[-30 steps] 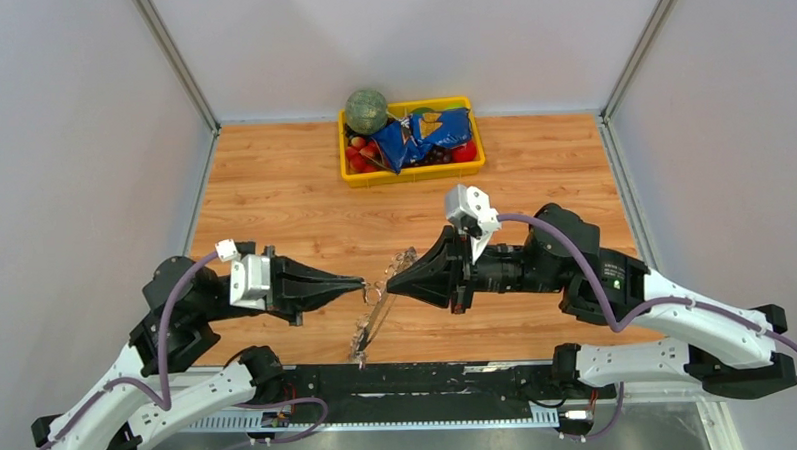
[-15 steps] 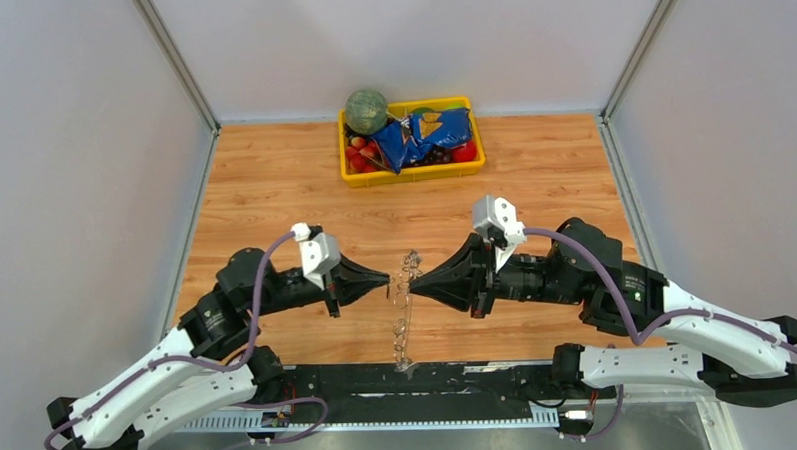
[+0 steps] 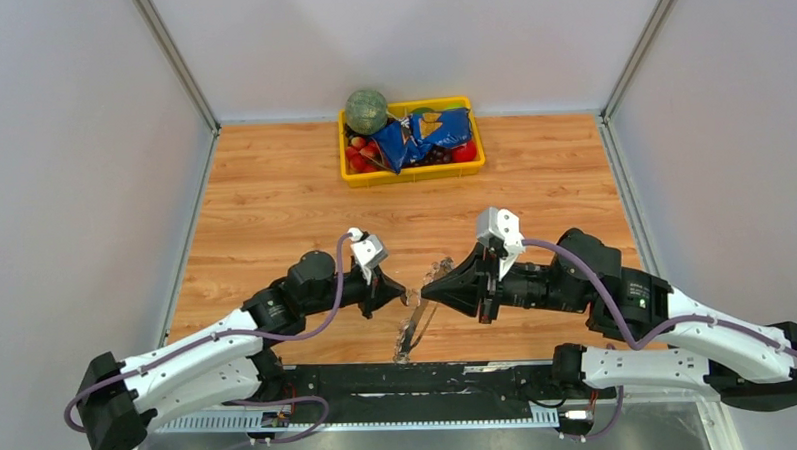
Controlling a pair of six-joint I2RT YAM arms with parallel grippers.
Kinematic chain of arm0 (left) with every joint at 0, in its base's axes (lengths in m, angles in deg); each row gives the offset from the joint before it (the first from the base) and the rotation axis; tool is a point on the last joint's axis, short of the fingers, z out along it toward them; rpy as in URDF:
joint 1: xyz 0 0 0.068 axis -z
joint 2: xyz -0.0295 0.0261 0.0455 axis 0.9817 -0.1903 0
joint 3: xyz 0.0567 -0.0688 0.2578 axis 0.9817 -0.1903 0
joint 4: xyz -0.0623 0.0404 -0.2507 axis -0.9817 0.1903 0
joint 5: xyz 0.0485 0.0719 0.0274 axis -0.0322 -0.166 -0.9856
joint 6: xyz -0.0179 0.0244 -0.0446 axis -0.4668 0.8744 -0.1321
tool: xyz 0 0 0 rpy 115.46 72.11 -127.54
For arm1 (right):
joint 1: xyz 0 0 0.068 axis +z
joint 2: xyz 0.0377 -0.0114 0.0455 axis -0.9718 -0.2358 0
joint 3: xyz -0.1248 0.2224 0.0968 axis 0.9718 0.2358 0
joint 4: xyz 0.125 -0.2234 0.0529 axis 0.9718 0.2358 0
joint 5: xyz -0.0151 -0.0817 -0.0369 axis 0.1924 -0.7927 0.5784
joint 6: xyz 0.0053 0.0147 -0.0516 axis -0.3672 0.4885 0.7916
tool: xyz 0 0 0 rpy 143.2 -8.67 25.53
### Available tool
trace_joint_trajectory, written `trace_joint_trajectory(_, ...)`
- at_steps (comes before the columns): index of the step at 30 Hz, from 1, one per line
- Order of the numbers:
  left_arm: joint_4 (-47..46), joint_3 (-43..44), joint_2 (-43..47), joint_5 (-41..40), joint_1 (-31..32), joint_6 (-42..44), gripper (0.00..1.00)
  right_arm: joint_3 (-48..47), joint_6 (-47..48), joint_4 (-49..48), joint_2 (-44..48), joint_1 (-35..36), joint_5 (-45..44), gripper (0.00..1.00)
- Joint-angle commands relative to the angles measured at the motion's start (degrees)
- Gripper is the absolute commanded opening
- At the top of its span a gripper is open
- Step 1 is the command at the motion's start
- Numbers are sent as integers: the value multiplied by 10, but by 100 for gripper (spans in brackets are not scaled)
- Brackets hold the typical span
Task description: Put the keys on the keyring
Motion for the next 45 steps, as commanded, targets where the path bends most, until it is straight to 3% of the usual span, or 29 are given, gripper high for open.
trace_joint_trajectory(1, -86, -31, -36, -16, 1, -53, 0, 2, 8, -15, 19, -1, -11, 0)
trace_joint_trajectory(15, -141, -76, -169, -85, 2, -93, 2, 12, 8, 7, 41, -1, -16, 0)
trace_joint_trajectory(22, -116, -66, -198, -154, 1, -90, 5, 15, 6, 22, 33, -1, -40, 0)
trace_joint_trajectory(30, -18, -31, -147, -269, 1, -90, 5, 42, -12, 25, 23, -1, -89, 0)
trace_joint_trajectory(35, 34, 0, -69, -319, 1, -82, 5, 55, -31, 27, -22, -2, -128, 0)
trace_joint_trajectory(39, 92, 35, -31, -371, 1, -66, 5, 57, -46, 26, -58, -18, -145, 13)
trace_joint_trajectory(42, 148, 58, -23, -410, 0, -63, 5, 60, -58, 24, -83, -40, -137, 32)
trace_joint_trajectory(45, 179, 71, -11, -451, 0, -67, 4, 64, -65, 16, -109, -63, -117, 46)
